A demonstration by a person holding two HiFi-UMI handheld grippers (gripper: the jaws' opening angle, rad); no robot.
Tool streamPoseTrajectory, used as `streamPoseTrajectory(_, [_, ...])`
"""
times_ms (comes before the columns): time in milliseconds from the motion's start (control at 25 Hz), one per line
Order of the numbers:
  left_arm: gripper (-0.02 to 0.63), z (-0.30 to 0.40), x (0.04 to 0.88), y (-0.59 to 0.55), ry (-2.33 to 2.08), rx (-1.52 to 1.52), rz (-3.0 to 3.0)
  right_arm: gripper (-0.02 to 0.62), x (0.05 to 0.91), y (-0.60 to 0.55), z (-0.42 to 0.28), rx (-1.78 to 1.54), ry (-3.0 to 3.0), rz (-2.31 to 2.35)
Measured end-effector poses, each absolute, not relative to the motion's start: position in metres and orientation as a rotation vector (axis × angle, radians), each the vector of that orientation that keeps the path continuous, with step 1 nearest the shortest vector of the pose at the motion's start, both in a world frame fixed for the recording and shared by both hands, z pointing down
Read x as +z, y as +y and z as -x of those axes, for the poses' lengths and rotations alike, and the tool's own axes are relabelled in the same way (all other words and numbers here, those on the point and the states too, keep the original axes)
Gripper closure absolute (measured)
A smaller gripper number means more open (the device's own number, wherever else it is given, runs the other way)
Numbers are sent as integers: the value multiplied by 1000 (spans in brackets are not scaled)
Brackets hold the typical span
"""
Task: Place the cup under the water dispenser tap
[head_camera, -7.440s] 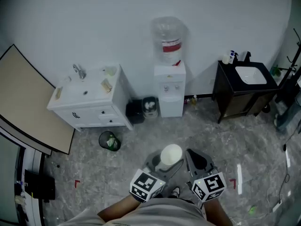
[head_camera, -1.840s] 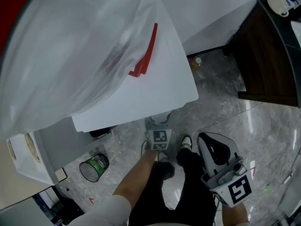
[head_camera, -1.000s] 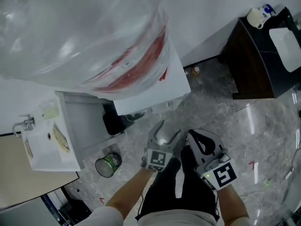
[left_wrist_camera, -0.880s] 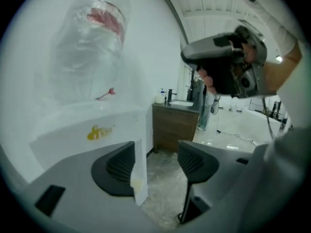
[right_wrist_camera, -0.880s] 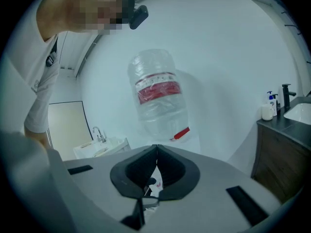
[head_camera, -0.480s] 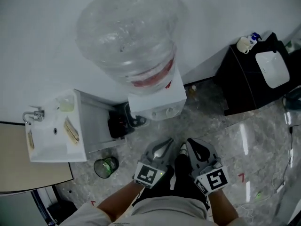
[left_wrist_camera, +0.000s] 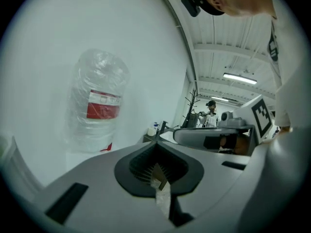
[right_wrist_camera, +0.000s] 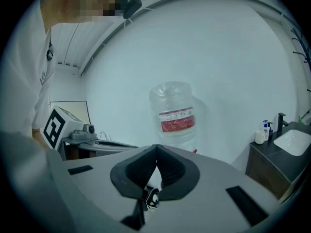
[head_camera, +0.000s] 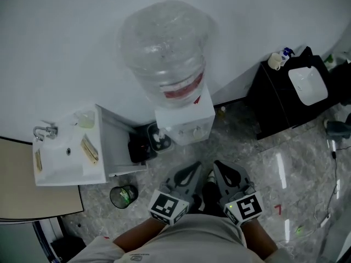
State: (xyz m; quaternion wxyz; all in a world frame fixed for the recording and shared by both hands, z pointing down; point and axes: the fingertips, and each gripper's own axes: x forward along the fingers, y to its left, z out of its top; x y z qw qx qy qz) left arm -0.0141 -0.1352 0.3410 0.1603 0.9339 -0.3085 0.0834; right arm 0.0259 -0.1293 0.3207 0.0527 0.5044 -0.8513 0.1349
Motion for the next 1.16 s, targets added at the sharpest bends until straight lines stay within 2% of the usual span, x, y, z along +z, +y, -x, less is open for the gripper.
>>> streamPoseTrajectory(520, [601,25,302,-133,-935,155,-2720,580,286,-128,-9,281,-2605,-1504])
streamPoseTrajectory(1160, [601,54,317,-127,-991,172,-2698,580,294,-128,13,280,-2590,-1480])
